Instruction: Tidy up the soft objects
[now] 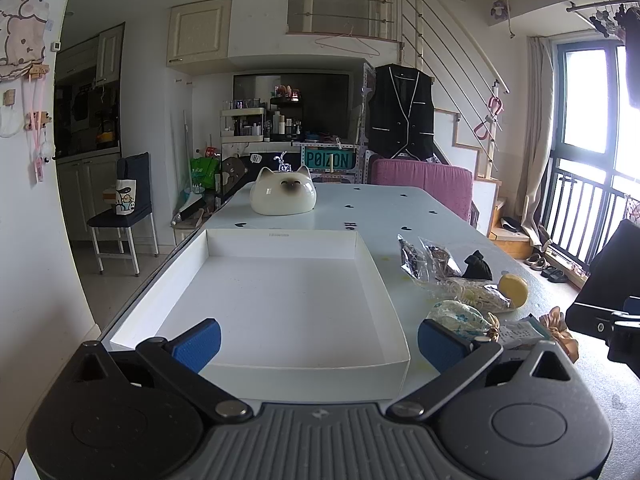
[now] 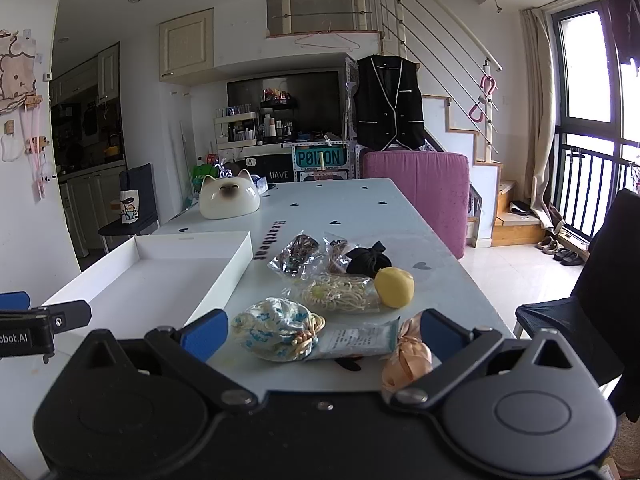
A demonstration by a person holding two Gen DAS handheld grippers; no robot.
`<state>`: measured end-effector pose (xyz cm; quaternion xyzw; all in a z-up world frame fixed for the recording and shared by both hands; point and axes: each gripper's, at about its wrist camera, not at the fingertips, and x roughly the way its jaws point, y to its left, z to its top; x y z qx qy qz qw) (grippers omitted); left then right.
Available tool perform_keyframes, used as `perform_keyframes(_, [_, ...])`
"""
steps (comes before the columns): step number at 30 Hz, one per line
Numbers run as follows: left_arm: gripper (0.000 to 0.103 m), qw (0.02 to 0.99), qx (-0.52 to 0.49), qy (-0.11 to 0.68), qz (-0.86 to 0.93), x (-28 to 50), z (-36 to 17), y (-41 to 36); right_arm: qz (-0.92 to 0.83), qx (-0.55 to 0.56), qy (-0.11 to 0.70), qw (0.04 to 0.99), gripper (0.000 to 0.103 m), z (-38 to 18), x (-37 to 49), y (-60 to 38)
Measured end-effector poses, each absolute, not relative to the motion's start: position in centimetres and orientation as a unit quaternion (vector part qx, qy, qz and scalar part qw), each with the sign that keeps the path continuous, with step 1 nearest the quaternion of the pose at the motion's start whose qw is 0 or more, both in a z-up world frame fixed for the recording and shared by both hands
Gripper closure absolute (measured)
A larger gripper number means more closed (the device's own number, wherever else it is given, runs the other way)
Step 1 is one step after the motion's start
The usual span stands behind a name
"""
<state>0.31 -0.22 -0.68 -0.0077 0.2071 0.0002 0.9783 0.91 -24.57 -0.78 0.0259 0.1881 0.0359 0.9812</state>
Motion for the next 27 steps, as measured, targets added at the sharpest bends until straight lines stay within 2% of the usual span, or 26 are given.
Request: perform_keyframes(27, [0.0,0.978,-0.008,0.207,0.001,0.25,-0.48,-0.23,0.037,0.026,0.187,0.981,0.0,-0.61,0.81,-24.54])
